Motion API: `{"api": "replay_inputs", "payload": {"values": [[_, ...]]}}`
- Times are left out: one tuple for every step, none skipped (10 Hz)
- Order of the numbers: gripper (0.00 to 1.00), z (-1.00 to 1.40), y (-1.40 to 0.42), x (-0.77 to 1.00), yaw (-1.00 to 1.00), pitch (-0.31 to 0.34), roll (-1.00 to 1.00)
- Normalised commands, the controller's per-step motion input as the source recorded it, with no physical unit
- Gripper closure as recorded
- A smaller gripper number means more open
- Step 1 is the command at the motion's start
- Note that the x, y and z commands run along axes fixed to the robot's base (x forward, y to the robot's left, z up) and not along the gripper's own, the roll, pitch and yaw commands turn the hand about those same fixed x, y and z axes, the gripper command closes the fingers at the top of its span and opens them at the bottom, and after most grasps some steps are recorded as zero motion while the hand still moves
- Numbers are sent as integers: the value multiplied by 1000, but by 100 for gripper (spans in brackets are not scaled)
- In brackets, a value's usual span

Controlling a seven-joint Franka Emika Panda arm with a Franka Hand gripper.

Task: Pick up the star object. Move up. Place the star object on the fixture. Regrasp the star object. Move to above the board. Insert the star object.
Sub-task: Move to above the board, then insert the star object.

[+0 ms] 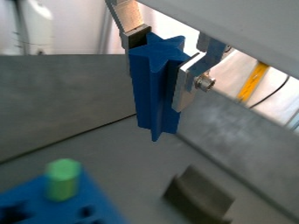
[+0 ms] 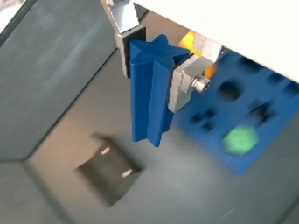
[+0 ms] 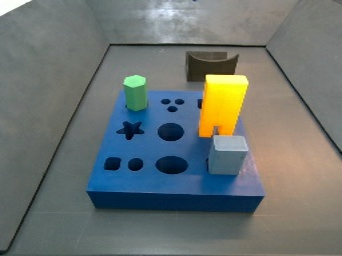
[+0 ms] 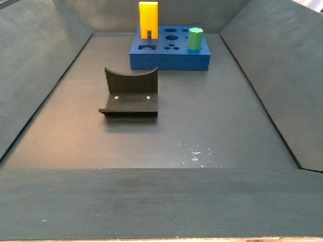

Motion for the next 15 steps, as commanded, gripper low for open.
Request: {"api": "replay_inputs", "payload": {"values": [[100, 401, -751, -443, -13, -11, -1000], [100, 238, -441, -289, -14, -17, -1000], [100, 113, -228, -173, -16, -18, -1000], [100, 69, -96, -103, -19, -23, -1000], [100, 28, -33, -74, -15, -33, -788], [100, 8, -10, -54, -11, -36, -499], [100, 14, -5, -46, -8, -26, -326], [100, 1, 1, -30, -10, -20, -220], [100, 0, 0, 0, 0, 0, -4], [100, -54, -20, 0, 0, -19, 0], [100, -243, -100, -20, 0, -89, -53], [100, -343, -137, -134, -17, -113, -111], [100, -477, -111, -186, -17, -124, -141], [100, -580, -51, -269, -63, -129, -240], [100, -606, -49, -311, -146, -111, -250]]}}
